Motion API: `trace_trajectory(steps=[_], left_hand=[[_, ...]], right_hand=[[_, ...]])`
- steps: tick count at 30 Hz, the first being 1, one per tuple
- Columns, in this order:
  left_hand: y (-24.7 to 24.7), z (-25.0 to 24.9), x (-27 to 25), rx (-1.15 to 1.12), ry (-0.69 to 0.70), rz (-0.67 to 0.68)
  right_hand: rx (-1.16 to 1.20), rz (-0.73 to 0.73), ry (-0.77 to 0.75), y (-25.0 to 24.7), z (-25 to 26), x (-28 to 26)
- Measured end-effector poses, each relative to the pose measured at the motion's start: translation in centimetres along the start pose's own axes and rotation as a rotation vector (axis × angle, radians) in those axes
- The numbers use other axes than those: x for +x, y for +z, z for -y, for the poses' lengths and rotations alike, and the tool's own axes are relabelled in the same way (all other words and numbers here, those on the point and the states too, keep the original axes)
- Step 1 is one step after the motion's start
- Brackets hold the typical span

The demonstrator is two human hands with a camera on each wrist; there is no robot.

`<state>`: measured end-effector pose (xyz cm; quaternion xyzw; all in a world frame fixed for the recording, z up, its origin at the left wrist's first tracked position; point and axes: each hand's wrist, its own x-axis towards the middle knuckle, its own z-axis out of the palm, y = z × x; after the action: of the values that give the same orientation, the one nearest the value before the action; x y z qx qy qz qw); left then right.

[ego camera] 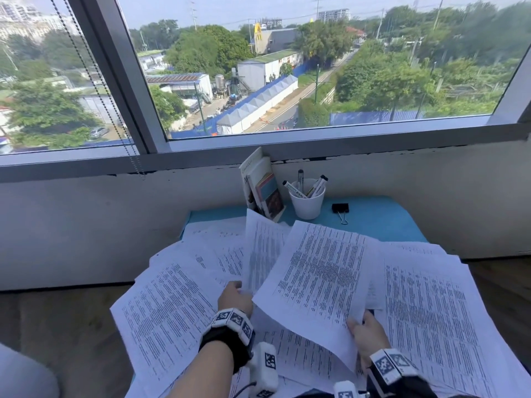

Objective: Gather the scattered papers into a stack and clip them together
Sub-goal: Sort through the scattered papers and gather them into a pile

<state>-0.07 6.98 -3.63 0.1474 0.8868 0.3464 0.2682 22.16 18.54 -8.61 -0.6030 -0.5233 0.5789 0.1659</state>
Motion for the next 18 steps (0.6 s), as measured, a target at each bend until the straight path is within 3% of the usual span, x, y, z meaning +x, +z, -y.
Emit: trace_trajectory(steps=[3,6,8,11,15,18], left_hand=[[-2.8,-0.7,-1.3,-0.215,0.093,-0.25],[-7.4,-0.5,-1.2,-0.421,0.056,-0.489],[-10.2,-0.3,-0.6,-0.577,0.069,-0.562],[-11.1,-0.1,-0.4,-0.633,0.095,-0.359],[-6.1,0.5,-2.3,-0.172,0.141,0.014],[-1.7,1.4,-4.1,0.075,0.167,0.124]], right_hand=[[-0.018,0.01,-0.01,-0.1,0.5,-0.6],[-0.008,0.018,-0.01,-0.2,0.6,-1.0],[-0.013,0.02,-0.017,-0.1,0.8,-1.1],[-0.068,0.052,-0.027,-0.2,1.1,-1.5],[-0.07,0.088,-0.008,-0.4,1.4,-1.5],[-0.005,0.116,-0.001,-0.4,1.1,-0.8]])
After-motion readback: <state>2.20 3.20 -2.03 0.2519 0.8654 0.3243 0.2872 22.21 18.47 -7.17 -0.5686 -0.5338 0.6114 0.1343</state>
